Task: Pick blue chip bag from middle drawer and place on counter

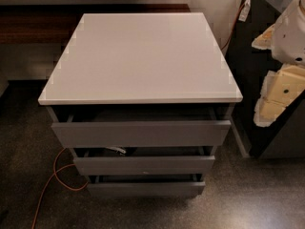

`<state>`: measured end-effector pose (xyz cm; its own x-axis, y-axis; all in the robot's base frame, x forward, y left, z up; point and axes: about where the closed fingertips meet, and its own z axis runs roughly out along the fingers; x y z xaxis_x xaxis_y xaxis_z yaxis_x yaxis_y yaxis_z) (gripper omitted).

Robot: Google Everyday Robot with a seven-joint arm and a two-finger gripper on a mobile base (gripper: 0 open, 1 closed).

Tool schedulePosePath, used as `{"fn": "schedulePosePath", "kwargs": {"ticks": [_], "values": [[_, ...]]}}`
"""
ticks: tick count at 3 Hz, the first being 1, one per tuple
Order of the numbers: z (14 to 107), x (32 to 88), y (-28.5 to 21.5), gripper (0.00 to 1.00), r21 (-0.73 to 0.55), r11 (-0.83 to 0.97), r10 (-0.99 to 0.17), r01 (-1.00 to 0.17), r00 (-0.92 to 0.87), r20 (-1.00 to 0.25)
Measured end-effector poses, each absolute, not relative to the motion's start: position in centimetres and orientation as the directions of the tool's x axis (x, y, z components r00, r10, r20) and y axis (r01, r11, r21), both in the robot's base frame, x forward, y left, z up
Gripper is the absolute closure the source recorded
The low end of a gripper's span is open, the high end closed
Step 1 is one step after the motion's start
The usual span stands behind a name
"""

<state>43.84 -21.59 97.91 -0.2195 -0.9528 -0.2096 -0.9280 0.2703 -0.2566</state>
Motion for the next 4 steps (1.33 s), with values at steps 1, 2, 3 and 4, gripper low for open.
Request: {"fn": "schedulePosePath", "kwargs": {"ticks": [1, 2, 3, 4], "values": [[97.9, 43.8, -21.6, 0.0, -0.257, 0.27, -0.953, -0.928, -0.219, -0.21], [95.8, 43.1, -20.7, 0.0, -0.252, 0.252, -0.949, -0.934, -0.187, -0.254], [93.7, 42.3, -19.5, 0.0, -0.242, 0.235, -0.934, -0.941, -0.149, -0.325], [88.5, 41.6, -17.7, 0.0, -0.218, 0.187, -0.927, -0.958, -0.098, -0.362]]}}
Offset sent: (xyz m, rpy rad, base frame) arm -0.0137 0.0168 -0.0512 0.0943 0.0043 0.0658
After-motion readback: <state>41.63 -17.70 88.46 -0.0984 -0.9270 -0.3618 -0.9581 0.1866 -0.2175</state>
